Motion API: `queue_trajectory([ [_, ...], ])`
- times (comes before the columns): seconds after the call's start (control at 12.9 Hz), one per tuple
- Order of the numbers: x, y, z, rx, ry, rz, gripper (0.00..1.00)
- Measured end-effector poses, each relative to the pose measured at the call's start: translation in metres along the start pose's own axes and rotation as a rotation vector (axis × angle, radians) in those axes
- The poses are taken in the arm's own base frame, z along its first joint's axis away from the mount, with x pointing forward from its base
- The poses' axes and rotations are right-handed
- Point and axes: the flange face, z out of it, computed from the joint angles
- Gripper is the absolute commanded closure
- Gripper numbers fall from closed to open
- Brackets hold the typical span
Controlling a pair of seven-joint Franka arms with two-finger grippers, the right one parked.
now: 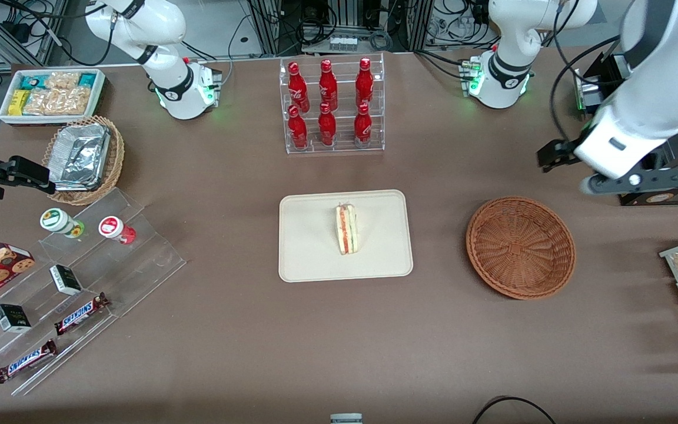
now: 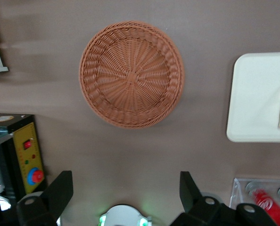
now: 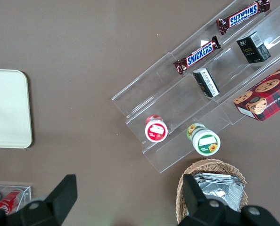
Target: Place sandwich from basket to tray
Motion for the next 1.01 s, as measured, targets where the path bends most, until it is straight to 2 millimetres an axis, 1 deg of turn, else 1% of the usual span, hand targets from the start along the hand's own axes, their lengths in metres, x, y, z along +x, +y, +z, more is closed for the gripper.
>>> queue_trajectory([
  [0.16,-0.008,-0.021,-0.007,-0.005,0.001,0.037,0.00],
  [0.31,-0.013,-0.039,-0.009,-0.019,0.003,0.055,0.00],
  [0.47,-0.017,-0.049,-0.011,-0.027,0.006,0.059,0.00],
  [1.01,-0.018,-0.049,-0.017,-0.041,0.024,0.063,0.00],
])
